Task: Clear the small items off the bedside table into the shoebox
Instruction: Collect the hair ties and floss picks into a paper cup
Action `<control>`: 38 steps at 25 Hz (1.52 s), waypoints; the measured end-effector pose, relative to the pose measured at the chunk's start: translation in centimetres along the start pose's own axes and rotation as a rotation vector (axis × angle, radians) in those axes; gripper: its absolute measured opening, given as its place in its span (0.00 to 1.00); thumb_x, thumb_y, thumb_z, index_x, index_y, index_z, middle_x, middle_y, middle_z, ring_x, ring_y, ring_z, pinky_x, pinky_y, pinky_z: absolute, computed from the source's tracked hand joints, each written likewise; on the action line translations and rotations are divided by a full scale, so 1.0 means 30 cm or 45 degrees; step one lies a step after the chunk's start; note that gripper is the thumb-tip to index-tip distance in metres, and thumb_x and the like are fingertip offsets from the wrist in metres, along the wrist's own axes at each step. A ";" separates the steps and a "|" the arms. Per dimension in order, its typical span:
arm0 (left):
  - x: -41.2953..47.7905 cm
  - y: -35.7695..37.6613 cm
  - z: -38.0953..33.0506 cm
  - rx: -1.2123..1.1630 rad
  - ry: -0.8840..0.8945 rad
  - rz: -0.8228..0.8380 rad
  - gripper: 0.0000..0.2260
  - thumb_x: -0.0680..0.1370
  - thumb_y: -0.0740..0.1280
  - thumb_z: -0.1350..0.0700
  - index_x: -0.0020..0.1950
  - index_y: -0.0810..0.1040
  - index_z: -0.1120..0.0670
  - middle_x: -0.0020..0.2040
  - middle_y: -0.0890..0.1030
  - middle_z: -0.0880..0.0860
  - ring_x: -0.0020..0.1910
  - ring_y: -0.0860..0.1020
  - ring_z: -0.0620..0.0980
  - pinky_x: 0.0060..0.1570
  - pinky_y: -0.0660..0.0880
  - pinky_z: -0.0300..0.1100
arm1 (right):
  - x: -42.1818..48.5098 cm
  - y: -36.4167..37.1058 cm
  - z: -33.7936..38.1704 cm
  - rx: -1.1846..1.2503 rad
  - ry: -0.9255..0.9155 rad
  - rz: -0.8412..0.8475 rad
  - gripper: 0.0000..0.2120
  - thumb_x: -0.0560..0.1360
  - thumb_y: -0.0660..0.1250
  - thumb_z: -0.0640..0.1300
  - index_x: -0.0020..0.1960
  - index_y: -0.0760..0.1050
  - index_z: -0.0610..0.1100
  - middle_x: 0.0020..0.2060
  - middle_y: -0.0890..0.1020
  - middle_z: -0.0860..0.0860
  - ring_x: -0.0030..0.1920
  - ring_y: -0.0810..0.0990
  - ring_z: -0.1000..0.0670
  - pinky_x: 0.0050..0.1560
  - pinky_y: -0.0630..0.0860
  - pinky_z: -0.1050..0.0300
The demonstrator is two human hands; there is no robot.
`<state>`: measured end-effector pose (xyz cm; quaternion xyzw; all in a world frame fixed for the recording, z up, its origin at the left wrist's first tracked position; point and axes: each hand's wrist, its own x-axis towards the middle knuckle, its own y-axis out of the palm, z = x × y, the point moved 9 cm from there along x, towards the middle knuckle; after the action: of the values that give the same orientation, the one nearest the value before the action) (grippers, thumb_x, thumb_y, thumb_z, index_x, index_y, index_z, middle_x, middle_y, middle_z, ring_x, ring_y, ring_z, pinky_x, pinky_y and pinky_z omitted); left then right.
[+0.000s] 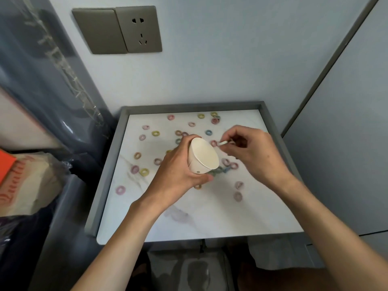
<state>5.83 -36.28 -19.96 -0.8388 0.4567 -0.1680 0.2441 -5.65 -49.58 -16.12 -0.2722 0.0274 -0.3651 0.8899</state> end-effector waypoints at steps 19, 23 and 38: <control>-0.001 -0.051 0.013 -0.292 -0.149 -0.168 0.34 0.62 0.83 0.52 0.63 0.71 0.44 0.56 0.81 0.46 0.56 0.79 0.49 0.50 0.81 0.54 | -0.103 0.060 -0.177 -0.736 0.224 0.482 0.21 0.69 0.75 0.55 0.61 0.74 0.58 0.55 0.74 0.60 0.44 0.77 0.59 0.42 0.71 0.62; -0.001 -0.057 0.025 -0.278 -0.158 -0.190 0.34 0.62 0.83 0.52 0.63 0.71 0.44 0.56 0.80 0.45 0.55 0.79 0.47 0.50 0.81 0.53 | -0.157 0.129 -0.231 -0.783 0.171 0.629 0.18 0.67 0.77 0.50 0.54 0.74 0.55 0.49 0.69 0.58 0.45 0.76 0.55 0.46 0.74 0.59; -0.002 -0.038 0.026 -0.197 -0.121 -0.148 0.34 0.60 0.82 0.47 0.61 0.69 0.40 0.55 0.80 0.43 0.54 0.79 0.49 0.47 0.80 0.50 | -0.033 0.077 -0.293 -0.853 0.358 0.189 0.06 0.77 0.67 0.46 0.50 0.79 0.44 0.47 0.81 0.45 0.47 0.78 0.42 0.45 0.75 0.53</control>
<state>6.97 -35.50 -19.98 -0.8873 0.4068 -0.1062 0.1896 -7.08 -51.65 -24.90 -0.4929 0.2869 -0.3041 0.7631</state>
